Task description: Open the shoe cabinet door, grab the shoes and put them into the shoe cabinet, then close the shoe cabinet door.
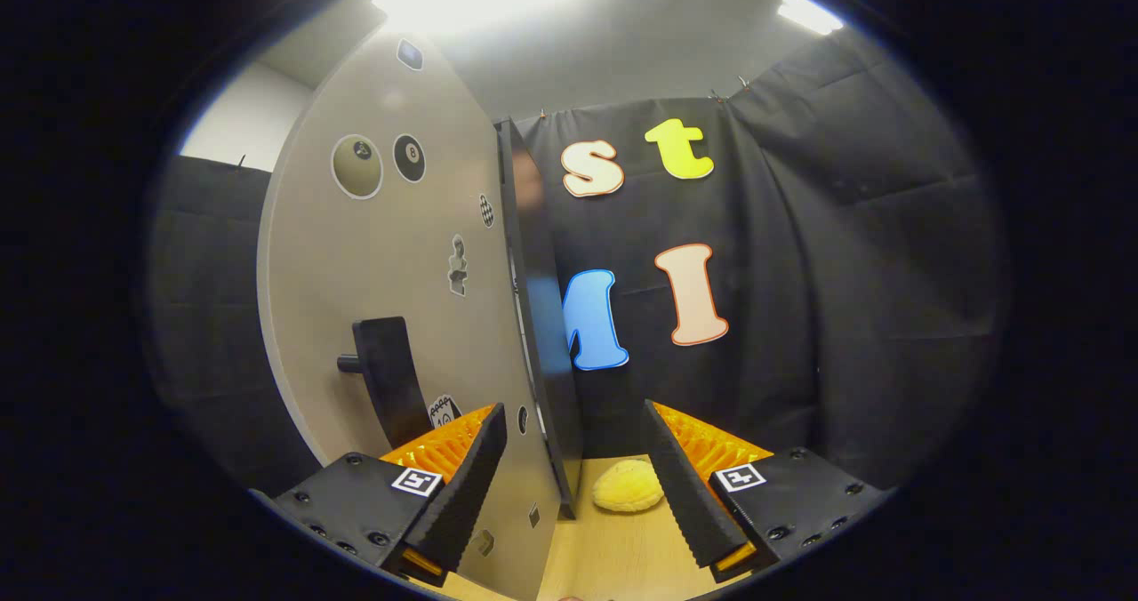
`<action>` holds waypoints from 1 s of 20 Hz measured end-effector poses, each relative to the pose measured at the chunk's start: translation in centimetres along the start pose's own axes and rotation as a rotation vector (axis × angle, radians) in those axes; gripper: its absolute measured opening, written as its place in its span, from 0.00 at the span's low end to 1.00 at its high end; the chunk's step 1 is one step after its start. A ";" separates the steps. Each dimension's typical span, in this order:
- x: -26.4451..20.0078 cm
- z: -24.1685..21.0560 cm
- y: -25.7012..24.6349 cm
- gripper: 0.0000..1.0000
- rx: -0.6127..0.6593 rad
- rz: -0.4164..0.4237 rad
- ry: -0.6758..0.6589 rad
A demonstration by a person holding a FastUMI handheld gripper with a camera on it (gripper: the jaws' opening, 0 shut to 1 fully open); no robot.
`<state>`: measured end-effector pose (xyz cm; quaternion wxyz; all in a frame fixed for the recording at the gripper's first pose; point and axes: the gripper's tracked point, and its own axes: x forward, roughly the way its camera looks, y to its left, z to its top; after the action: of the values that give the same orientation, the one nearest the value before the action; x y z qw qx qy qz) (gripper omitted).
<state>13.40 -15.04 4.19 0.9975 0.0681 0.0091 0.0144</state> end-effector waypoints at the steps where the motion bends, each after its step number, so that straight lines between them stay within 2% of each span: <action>1: -0.1 0.1 0.2 0.96 -0.025 -0.010 -0.007; 5: -0.6 -0.1 3.0 0.96 -0.051 -0.035 -0.007; 11: -0.2 -1.8 9.6 0.95 0.063 -0.049 0.035; 15: 1.6 -1.6 13.4 0.96 -0.006 -0.083 0.008; 20: 4.6 -0.8 18.0 0.96 -0.024 -0.105 -0.020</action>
<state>17.47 3.03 5.80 0.9977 0.0559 0.0026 -0.0387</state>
